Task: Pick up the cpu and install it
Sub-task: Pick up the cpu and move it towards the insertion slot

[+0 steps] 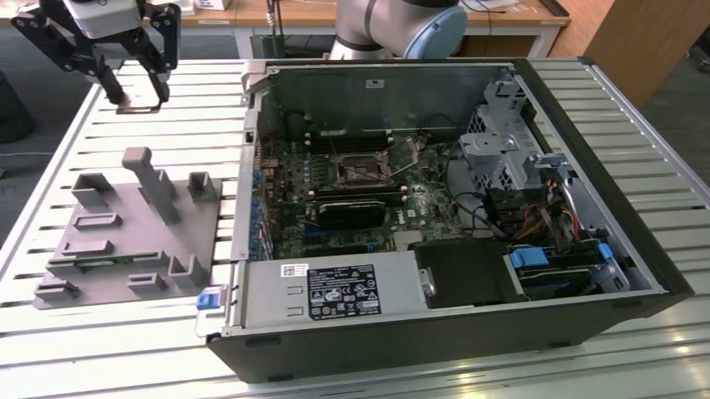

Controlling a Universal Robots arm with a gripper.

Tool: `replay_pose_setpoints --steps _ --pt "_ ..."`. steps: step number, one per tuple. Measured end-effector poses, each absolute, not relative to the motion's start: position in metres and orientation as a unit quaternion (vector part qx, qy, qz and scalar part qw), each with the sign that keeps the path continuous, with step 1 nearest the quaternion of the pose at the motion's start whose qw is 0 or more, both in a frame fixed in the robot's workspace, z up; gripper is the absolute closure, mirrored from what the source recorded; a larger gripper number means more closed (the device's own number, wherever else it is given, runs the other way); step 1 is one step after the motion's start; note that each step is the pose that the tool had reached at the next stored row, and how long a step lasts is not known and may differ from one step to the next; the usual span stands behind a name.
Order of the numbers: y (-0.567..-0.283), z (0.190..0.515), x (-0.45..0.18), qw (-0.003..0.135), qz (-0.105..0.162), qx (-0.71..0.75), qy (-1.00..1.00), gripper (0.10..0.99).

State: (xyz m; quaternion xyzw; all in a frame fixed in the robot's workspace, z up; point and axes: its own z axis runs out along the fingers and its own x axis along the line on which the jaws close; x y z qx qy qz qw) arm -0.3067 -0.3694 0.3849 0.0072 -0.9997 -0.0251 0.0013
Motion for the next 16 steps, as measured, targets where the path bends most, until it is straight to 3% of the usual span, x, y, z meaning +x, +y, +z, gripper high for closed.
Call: replay_pose_setpoints --steps 16 --pt "-0.368 0.385 -0.287 0.001 -0.025 0.007 -1.000 0.553"
